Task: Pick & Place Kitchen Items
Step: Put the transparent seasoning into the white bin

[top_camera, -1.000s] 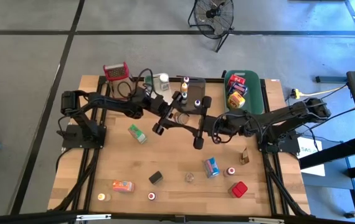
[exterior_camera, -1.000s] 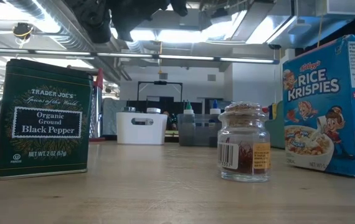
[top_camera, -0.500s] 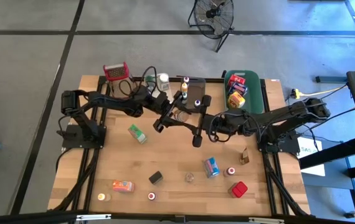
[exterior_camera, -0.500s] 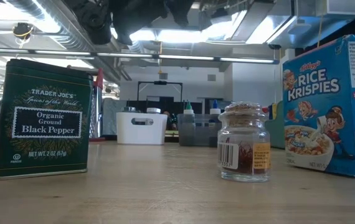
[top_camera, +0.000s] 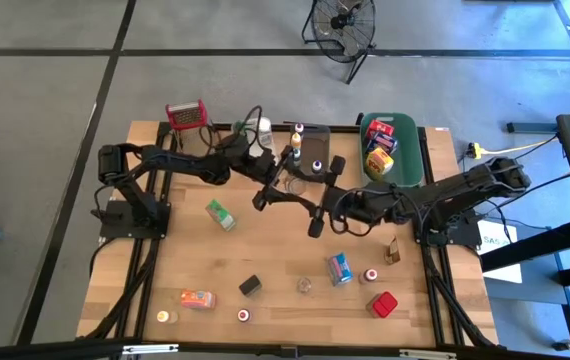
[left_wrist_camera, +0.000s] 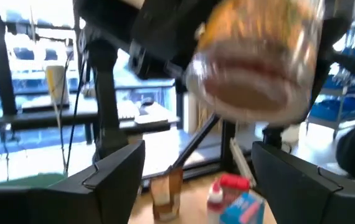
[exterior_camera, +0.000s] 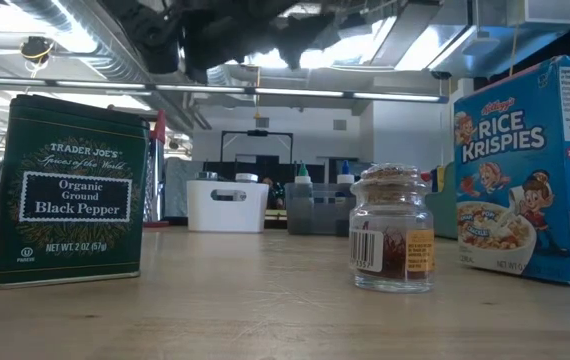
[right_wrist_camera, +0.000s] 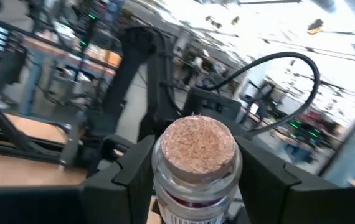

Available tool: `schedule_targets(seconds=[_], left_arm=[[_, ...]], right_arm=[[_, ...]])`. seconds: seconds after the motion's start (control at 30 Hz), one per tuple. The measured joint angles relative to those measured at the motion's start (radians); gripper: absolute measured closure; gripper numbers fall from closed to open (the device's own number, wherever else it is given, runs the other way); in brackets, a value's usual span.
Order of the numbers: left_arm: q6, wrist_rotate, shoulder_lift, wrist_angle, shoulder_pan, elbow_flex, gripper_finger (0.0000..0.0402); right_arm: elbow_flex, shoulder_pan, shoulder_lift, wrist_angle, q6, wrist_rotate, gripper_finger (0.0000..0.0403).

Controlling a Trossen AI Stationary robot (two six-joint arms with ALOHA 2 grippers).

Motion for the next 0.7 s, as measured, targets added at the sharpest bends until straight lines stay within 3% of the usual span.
schedule_targets(seconds=[0.2, 0.4, 0.57, 0.7], left_arm=[[0.037, 0.003, 0.0, -0.166, 0.024, 0.0, 0.0114], [0.131, 0.003, 0.0, -0.255, 0.033, 0.0, 0.0114], [0.262, -0.007, -0.045, -0.346, 0.023, 0.0, 0.0114], [0.477, -0.148, -0.131, -0.511, -0.014, 0.0, 0.0114]], right_arm=[[0.0, 0.058, 0.0, -0.089, 0.035, 0.173, 0.0219], [0.081, 0.1, -0.002, -0.454, 0.221, 0.361, 0.0219], [0.18, 0.11, -0.002, -0.86, 0.546, 0.271, 0.0219], [0.222, 0.094, -0.002, -1.067, 0.747, 0.098, 0.0219]])
